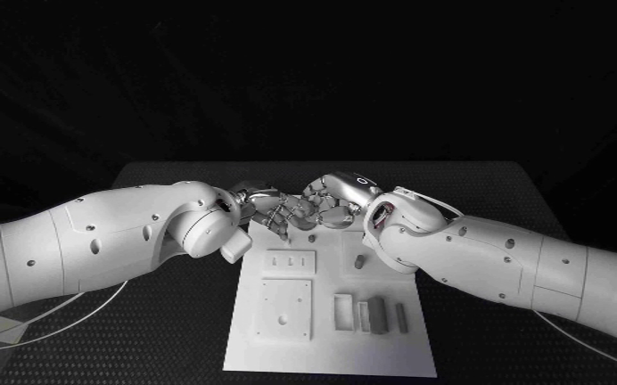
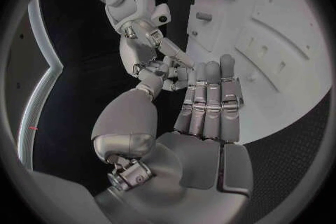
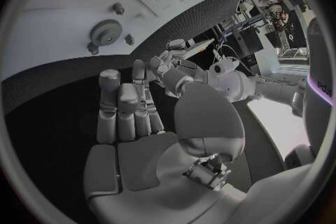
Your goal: Assemble the parts on the task board
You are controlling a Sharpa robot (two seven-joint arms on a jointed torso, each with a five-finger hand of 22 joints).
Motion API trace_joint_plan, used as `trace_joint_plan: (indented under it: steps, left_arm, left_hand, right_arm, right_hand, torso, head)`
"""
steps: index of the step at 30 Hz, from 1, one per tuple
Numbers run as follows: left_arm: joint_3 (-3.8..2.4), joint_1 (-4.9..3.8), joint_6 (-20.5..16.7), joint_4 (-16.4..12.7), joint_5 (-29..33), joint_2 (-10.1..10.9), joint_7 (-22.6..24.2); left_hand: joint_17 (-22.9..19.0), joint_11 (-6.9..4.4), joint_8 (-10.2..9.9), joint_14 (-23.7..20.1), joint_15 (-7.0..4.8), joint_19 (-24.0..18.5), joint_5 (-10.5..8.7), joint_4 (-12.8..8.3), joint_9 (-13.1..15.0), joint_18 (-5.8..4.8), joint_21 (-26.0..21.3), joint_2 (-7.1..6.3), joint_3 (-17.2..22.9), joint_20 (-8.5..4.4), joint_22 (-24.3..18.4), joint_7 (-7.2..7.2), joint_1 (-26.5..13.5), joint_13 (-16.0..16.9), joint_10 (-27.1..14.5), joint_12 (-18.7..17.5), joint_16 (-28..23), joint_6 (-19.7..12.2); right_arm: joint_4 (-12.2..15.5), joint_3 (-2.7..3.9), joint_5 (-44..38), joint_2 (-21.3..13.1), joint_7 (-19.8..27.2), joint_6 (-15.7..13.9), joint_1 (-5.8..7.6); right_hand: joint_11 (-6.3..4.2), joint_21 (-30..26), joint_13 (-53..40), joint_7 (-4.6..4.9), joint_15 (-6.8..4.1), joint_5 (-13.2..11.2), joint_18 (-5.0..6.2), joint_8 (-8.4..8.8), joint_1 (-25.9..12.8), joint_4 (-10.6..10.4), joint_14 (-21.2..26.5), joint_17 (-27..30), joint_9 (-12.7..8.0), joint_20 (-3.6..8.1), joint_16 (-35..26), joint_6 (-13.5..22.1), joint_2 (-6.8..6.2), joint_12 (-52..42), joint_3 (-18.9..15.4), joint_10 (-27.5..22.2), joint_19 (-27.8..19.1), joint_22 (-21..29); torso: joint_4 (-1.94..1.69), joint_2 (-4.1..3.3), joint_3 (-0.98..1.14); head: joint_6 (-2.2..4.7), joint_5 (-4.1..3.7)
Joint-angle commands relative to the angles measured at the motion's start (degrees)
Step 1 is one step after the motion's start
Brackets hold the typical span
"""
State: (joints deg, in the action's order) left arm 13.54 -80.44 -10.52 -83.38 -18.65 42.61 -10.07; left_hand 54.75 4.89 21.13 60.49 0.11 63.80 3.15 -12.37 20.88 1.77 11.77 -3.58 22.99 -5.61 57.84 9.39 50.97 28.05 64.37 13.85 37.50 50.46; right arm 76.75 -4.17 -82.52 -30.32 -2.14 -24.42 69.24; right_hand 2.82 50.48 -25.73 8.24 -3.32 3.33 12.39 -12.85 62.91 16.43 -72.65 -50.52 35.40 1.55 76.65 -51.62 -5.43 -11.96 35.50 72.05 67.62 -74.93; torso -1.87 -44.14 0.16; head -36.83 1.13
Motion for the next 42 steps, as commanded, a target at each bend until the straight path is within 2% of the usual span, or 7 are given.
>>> trace_joint_plan:
  steps: [1, 8, 17, 37, 42]
  left_arm:
    - [-0.06, -0.06, 0.63, -0.08, 0.49, -0.08, -0.70]
    - [-0.06, -0.06, 0.44, -0.12, 0.61, -0.13, -0.85]
    - [-0.06, -0.06, 0.39, -0.14, 1.34, -0.13, -0.80]
    - [-0.06, -0.07, 0.59, -0.20, 2.19, -0.17, -0.62]
    - [-0.06, -0.07, 0.92, -0.27, 2.18, -0.14, -0.59]
  left_hand:
    - [-0.08, 0.19, -0.39, -0.41, -0.11, 0.13, -0.32, 0.61, -0.07, 0.72, -0.28, -0.13, -0.06, 0.00, 0.06, 0.16, -0.95, 0.02, -0.14, -0.12, 0.24, -0.11]
    - [-0.19, 0.25, -0.54, -0.55, -0.10, 0.11, -0.33, 1.48, -0.08, 0.76, -0.50, -0.70, -0.06, 0.00, 0.11, 0.24, -1.82, 0.01, -0.31, -0.24, 0.33, -0.31]
    - [-0.22, 0.25, -0.55, -0.56, -0.11, 0.14, -0.33, 1.78, -0.07, 0.78, -0.56, -0.76, 0.05, -0.01, 0.14, 0.24, -1.98, 0.02, -0.31, -0.24, 0.39, -0.32]
    - [-0.27, 0.19, -0.49, -0.57, -0.14, 0.21, -0.33, 1.89, 0.01, 0.82, -0.65, -0.30, 0.51, -0.02, 0.27, 0.18, -1.53, 0.08, -0.22, -0.20, 0.55, -0.20]
    - [-0.30, 0.10, -0.31, -0.52, -0.18, 0.32, -0.32, 1.37, 0.15, 0.82, -0.67, 0.45, 0.88, -0.04, 0.47, 0.05, -0.54, 0.17, 0.00, -0.08, 0.75, 0.11]
  right_arm:
    - [0.25, 0.00, 0.15, -0.10, 0.66, -0.72, -0.06]
    - [0.93, 0.01, 0.52, -0.25, 0.73, -0.65, -0.12]
    - [1.02, 0.01, 0.99, -0.11, 0.74, -0.03, -0.13]
    - [1.82, 0.01, 1.83, 0.09, 1.09, 0.08, -0.17]
    - [1.55, 0.01, 1.83, 0.13, 0.98, 0.44, -0.17]
  right_hand:
    - [-0.16, -0.40, 0.06, 0.54, -0.32, 0.10, 2.61, -0.30, 0.27, 0.05, -0.06, 0.07, -0.03, 0.45, -0.24, -1.09, -0.20, 0.29, -0.46, 0.66, -0.13, -0.89]
    - [-0.23, -0.44, 0.10, 0.47, -0.39, 0.09, 2.61, -0.38, 0.23, 0.04, -0.07, 0.09, -0.03, 0.45, -0.26, -1.22, -0.27, 0.44, -0.54, 0.94, -0.09, -0.88]
    - [-0.32, -0.51, 0.11, 0.37, -0.48, 0.09, 2.61, -0.52, 0.13, 0.02, -0.07, 0.12, -0.01, 0.44, -0.30, -1.44, -0.26, 0.60, -0.62, 1.37, -0.08, -0.87]
    - [-0.41, -0.61, 0.12, 0.28, -0.57, 0.10, 2.61, -0.65, -0.04, 0.01, -0.04, 0.15, 0.00, 0.42, -0.36, -1.63, -0.19, 0.84, -0.73, 1.79, -0.08, -0.85]
    - [-0.44, -0.64, 0.12, 0.25, -0.59, 0.10, 2.61, -0.69, -0.05, 0.01, -0.04, 0.16, 0.00, 0.42, -0.37, -1.69, -0.16, 0.88, -0.74, 1.89, -0.08, -0.85]
  torso:
    - [0.01, 0.01, -0.03]
    - [-0.09, 0.00, -0.06]
    - [-0.06, 0.03, -0.10]
    - [-0.05, 0.00, -0.06]
    - [-0.05, 0.02, -0.08]
  head:
    - [0.03, -0.08]
    - [-0.03, -0.08]
    - [-0.08, -0.07]
    - [-0.24, 0.02]
    - [-0.29, -0.03]
